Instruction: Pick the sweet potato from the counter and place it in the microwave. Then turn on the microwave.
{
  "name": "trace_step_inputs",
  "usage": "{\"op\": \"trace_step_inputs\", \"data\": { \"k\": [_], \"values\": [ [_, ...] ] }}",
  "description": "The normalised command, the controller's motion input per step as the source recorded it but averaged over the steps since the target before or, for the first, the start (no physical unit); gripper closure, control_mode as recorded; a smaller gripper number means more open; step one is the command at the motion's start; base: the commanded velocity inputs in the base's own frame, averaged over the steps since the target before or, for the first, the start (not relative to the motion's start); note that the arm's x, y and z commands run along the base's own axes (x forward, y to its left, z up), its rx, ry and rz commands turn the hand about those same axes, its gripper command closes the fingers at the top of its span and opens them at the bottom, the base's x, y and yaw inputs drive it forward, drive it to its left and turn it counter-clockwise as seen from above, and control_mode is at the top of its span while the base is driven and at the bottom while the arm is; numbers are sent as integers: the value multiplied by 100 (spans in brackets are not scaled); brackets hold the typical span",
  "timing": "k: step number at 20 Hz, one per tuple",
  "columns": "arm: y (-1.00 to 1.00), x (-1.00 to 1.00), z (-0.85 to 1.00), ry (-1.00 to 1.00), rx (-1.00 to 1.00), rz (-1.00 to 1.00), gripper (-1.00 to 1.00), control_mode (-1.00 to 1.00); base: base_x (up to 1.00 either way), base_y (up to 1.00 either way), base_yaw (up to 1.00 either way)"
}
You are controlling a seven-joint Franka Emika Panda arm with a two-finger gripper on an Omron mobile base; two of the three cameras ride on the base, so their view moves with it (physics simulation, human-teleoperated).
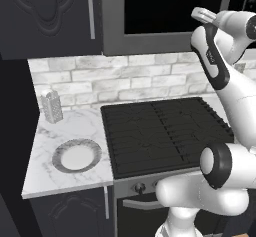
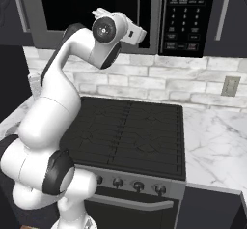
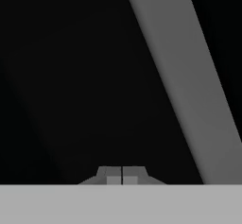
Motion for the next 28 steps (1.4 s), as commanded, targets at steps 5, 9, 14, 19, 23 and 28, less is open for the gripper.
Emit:
{"op": "trace_step_inputs", "data": {
  "k": [5,9,14,19,23,28],
  "values": [
    [0,45,0,0,0,0,100,-100,0,0,0],
    [-5,-1,4,0,0,0,100,-100,0,0,0],
    [-30,-59,20,0,0,0,100,-100,0,0,0],
    [-50,-59,18,2,0,0,100,-100,0,0,0],
    [-69,-23,0,18,1,0,100,-100,0,0,0],
    [-59,0,-14,21,11,0,100,-100,0,0,0]
  ]
}}
